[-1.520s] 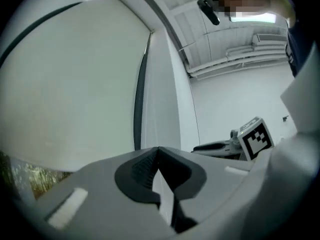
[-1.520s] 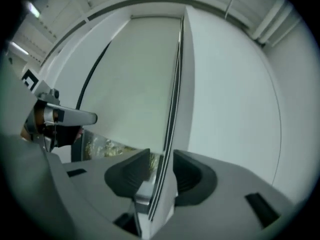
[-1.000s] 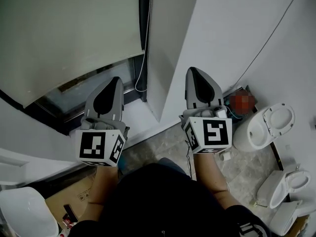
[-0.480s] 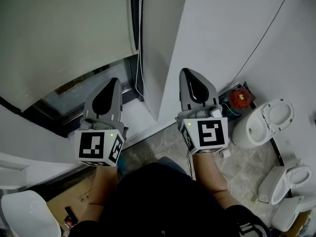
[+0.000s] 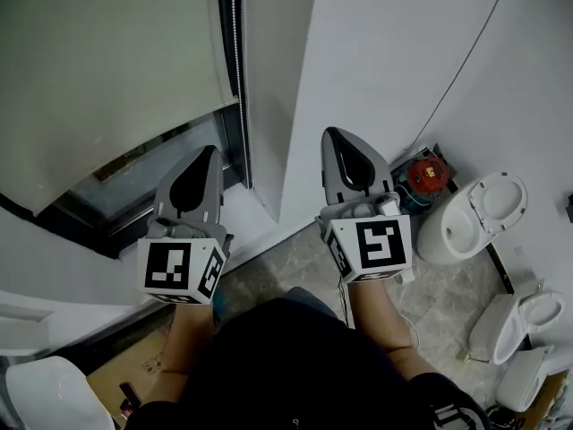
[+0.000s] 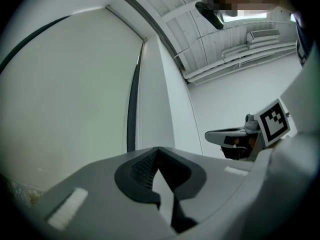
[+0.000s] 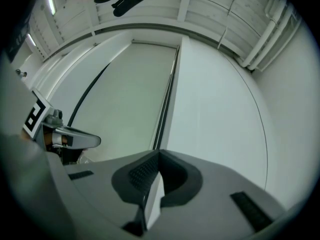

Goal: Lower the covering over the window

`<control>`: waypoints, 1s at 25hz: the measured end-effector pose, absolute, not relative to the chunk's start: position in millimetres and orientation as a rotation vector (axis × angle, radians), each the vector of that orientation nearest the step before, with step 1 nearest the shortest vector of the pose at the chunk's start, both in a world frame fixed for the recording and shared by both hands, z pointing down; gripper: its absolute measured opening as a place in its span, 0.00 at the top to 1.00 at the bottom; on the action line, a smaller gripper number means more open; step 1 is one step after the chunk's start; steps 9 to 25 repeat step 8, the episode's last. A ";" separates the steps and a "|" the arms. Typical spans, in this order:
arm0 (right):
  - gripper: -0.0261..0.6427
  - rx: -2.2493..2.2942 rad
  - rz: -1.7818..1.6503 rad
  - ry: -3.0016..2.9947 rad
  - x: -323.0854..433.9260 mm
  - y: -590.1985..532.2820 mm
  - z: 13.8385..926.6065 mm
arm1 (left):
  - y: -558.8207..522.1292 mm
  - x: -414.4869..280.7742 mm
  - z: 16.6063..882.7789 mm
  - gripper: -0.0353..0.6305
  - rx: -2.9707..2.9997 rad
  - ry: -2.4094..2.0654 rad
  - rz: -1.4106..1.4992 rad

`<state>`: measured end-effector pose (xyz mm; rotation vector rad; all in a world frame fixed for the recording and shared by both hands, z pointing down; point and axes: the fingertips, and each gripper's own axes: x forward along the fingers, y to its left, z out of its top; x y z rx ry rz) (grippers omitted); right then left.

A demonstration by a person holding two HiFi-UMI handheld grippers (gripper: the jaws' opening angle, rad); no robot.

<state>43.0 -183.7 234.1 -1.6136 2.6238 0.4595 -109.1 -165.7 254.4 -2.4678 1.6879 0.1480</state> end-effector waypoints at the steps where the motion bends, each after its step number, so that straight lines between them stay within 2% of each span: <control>1: 0.94 -1.613 0.461 2.626 43.7 -183.9 233.3 | -165.9 -107.9 254.2 0.93 -2.469 1.687 0.146; 25: 0.94 -1.596 0.466 2.638 36.6 -186.4 233.6 | -167.0 -110.8 256.9 0.93 -2.474 1.694 0.136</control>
